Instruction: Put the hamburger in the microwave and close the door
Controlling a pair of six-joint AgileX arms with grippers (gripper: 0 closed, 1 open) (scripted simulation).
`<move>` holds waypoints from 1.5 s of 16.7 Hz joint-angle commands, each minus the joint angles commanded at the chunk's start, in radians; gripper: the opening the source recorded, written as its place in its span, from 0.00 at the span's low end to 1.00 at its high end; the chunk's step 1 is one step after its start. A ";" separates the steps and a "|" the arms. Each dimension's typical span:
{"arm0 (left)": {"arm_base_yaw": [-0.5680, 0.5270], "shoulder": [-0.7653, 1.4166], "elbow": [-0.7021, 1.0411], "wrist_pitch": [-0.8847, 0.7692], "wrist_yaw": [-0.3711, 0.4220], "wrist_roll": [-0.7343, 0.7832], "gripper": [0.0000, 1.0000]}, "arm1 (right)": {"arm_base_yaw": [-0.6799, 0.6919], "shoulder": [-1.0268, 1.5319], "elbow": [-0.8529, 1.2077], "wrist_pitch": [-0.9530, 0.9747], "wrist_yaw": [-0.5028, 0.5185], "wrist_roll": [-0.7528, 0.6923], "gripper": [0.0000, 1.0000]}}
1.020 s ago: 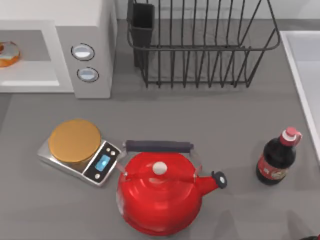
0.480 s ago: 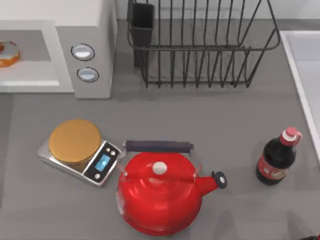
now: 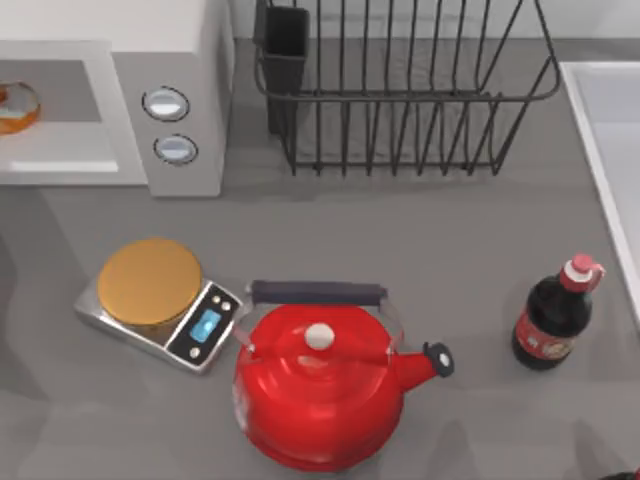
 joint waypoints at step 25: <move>-0.576 -0.404 -0.343 0.111 -0.351 -0.495 0.00 | 0.000 0.000 0.000 0.000 0.000 0.000 1.00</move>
